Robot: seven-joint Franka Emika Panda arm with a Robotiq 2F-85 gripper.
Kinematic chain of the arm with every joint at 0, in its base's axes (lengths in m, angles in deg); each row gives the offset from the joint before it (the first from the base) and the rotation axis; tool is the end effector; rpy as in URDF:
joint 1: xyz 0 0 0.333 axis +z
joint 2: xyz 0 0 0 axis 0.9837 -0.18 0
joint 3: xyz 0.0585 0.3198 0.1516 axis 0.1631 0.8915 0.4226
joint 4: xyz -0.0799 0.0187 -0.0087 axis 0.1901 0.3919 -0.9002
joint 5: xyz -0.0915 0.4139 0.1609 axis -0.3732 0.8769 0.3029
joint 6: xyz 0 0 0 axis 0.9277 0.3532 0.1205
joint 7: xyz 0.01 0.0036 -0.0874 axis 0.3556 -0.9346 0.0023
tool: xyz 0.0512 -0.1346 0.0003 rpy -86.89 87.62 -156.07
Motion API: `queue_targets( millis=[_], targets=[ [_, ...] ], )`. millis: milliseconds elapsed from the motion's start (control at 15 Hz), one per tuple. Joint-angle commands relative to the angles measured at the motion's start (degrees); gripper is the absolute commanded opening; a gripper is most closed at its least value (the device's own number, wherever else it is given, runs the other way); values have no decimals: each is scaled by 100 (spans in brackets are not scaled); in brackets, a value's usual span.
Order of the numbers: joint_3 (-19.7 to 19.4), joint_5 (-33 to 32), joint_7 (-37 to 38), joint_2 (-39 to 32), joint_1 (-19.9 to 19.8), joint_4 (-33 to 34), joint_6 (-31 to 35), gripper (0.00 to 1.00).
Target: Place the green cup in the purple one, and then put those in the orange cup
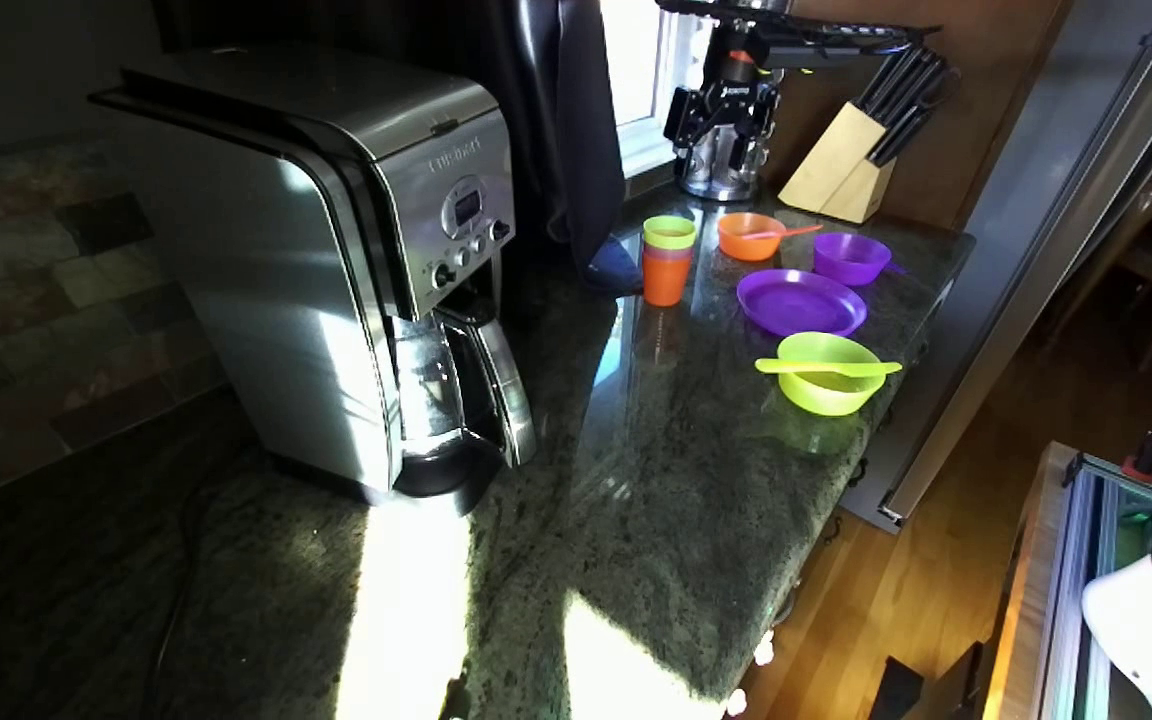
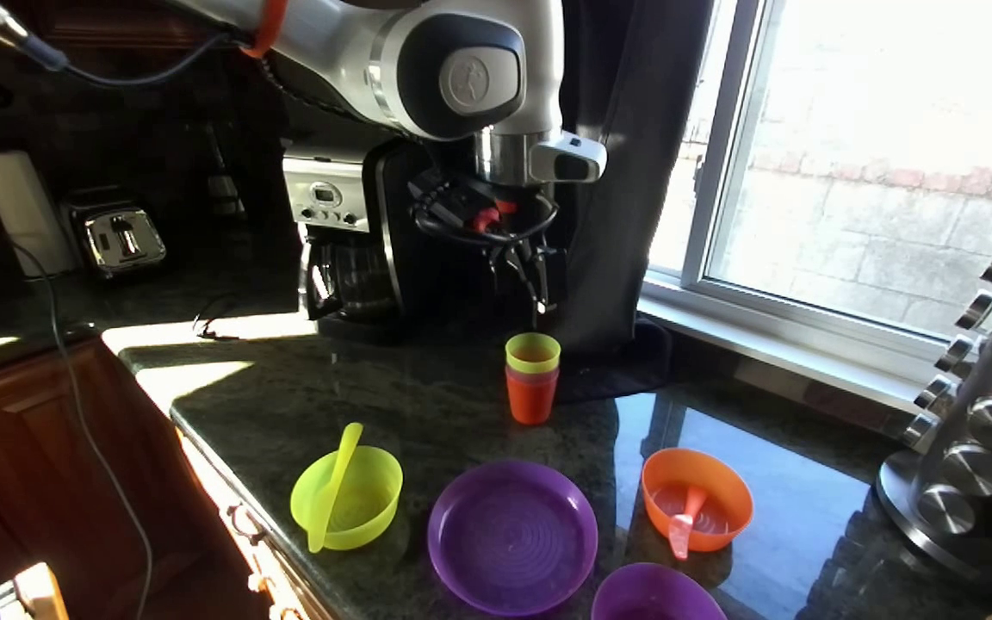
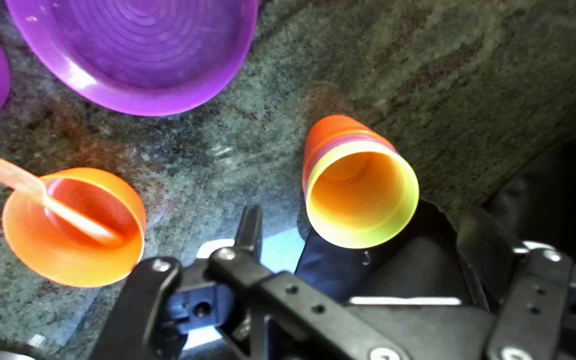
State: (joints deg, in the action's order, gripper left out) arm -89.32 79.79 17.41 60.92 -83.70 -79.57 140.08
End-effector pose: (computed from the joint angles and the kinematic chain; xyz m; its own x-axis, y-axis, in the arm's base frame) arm 0.6402 -0.1105 0.4344 0.9391 -0.3249 0.1119 -0.3230 -0.9457 -0.0355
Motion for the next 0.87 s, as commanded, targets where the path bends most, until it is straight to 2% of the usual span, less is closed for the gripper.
queue_targets(
  millis=[0,333,400,467,800],
  targets=[
    [50,-245,-717,666,-30,-505,-273,100],
    [36,-157,-1492,1081,-21,-883,-147,100],
    [33,-107,-1543,1115,-16,-959,-74,100],
    [33,-124,-1341,859,-28,-599,-223,100],
    [34,-124,-1449,963,-23,-741,-216,100]
  ],
)
